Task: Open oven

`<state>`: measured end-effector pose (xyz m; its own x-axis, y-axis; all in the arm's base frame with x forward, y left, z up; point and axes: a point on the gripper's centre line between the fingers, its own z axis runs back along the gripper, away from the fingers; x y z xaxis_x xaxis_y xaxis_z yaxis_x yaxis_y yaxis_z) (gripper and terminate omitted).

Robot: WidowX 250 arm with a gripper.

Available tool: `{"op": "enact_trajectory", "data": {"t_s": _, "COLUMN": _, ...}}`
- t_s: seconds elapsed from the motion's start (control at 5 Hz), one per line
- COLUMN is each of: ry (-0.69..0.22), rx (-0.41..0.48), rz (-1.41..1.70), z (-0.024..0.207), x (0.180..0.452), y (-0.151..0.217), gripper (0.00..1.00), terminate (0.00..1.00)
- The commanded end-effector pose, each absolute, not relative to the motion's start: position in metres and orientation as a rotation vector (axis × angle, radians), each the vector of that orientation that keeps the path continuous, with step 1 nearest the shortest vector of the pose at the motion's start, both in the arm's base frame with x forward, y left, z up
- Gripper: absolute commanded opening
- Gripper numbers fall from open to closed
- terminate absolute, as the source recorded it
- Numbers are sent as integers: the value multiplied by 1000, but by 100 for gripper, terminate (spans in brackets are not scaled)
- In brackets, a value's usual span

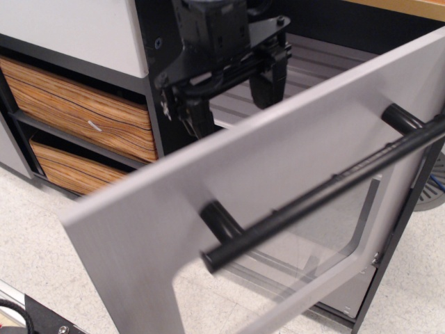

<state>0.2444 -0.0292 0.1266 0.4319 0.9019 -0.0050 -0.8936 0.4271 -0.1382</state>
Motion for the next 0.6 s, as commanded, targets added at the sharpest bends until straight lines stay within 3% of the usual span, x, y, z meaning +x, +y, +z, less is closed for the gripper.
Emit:
{"op": "enact_trajectory", "data": {"t_s": 0.0, "ry": -73, "rx": -106, "rz": 1045, "z": 117, "x": 241, "y": -47, "gripper": 100, "terminate": 0}}
{"op": "enact_trajectory", "data": {"t_s": 0.2, "ry": -64, "rx": -91, "rz": 1027, "z": 113, "x": 242, "y": -52, "gripper": 100, "terminate": 0}}
{"op": "enact_trajectory", "data": {"t_s": 0.4, "ry": -54, "rx": -85, "rz": 1027, "z": 113, "x": 241, "y": -52, "gripper": 100, "terminate": 100}}
